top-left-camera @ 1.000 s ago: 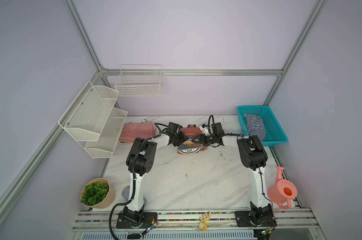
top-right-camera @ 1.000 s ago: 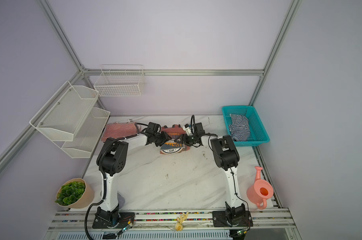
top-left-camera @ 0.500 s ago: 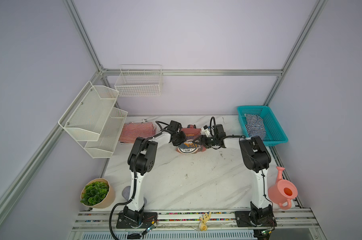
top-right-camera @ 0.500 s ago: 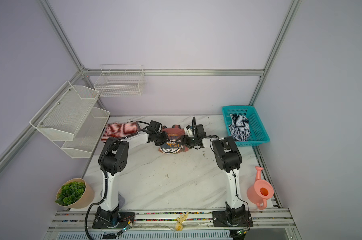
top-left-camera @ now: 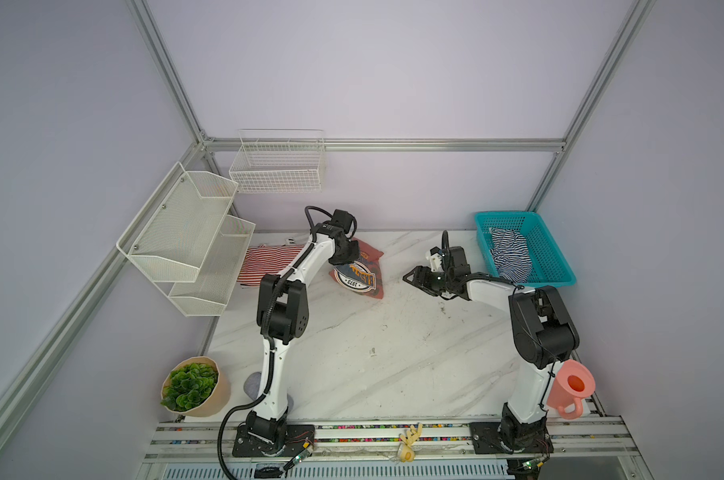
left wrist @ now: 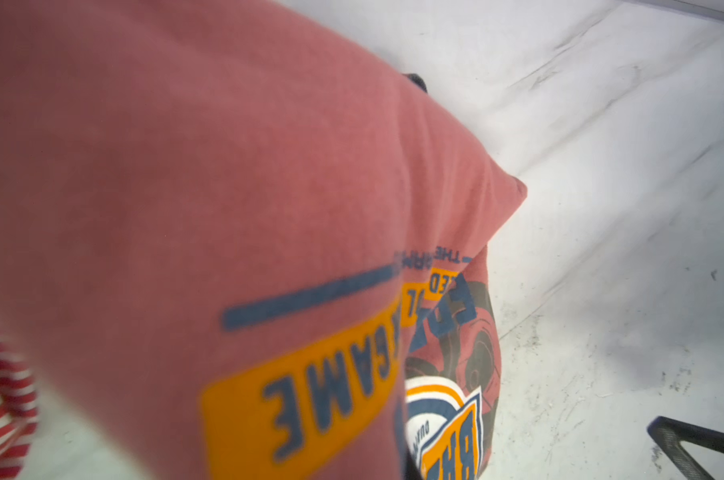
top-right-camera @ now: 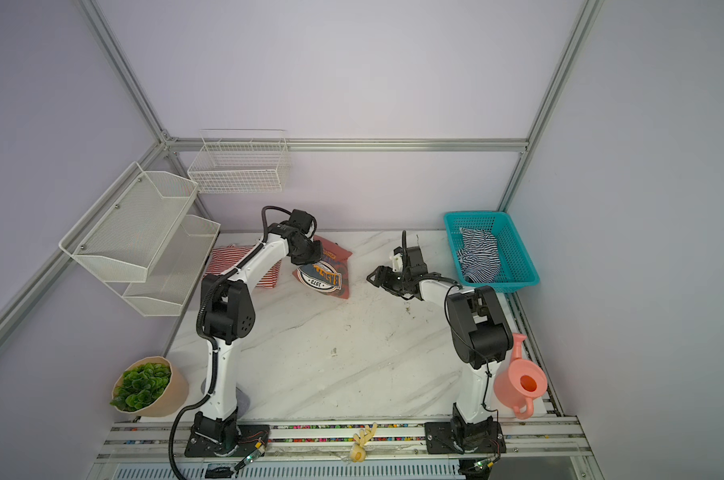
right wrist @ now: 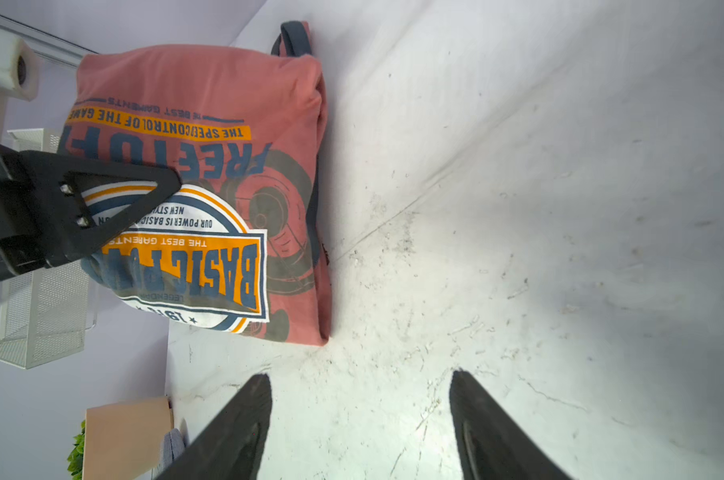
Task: Fold and stack the tank tops
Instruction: 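Carry the tank top with the left gripper while the right gripper withdraws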
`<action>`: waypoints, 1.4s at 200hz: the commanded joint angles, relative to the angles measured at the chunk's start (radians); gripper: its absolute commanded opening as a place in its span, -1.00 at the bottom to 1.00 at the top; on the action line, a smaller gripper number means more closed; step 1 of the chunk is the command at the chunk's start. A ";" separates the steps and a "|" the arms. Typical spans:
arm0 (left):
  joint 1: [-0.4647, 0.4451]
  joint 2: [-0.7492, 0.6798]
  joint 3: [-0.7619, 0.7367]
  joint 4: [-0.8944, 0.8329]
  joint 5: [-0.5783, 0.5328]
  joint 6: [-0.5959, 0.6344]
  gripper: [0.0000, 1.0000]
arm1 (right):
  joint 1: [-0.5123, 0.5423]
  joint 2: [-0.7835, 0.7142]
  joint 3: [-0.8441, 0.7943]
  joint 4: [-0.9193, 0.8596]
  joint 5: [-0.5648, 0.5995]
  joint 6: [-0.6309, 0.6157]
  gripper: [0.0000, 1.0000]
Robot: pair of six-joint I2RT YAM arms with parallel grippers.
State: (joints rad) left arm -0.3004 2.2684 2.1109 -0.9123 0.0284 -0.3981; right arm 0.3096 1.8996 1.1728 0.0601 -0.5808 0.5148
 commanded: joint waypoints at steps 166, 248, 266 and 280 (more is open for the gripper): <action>0.083 -0.167 0.122 -0.089 -0.441 0.321 -1.00 | 0.003 0.003 -0.050 0.037 0.004 0.030 0.40; 0.135 -0.229 -0.024 -0.034 -0.493 0.340 -1.00 | 0.002 0.004 -0.057 0.046 -0.005 0.031 0.40; 0.159 -0.242 -0.060 -0.011 -0.492 0.340 -1.00 | 0.003 0.006 -0.059 0.048 -0.006 0.030 0.40; 0.178 -0.255 -0.099 0.016 -0.493 0.341 -1.00 | 0.003 0.007 -0.060 0.047 -0.007 0.031 0.39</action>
State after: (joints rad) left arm -0.1616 2.0842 2.0827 -0.9768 -0.4290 -0.0841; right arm 0.3096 1.8996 1.1233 0.0895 -0.5831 0.5388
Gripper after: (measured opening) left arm 0.081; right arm 0.697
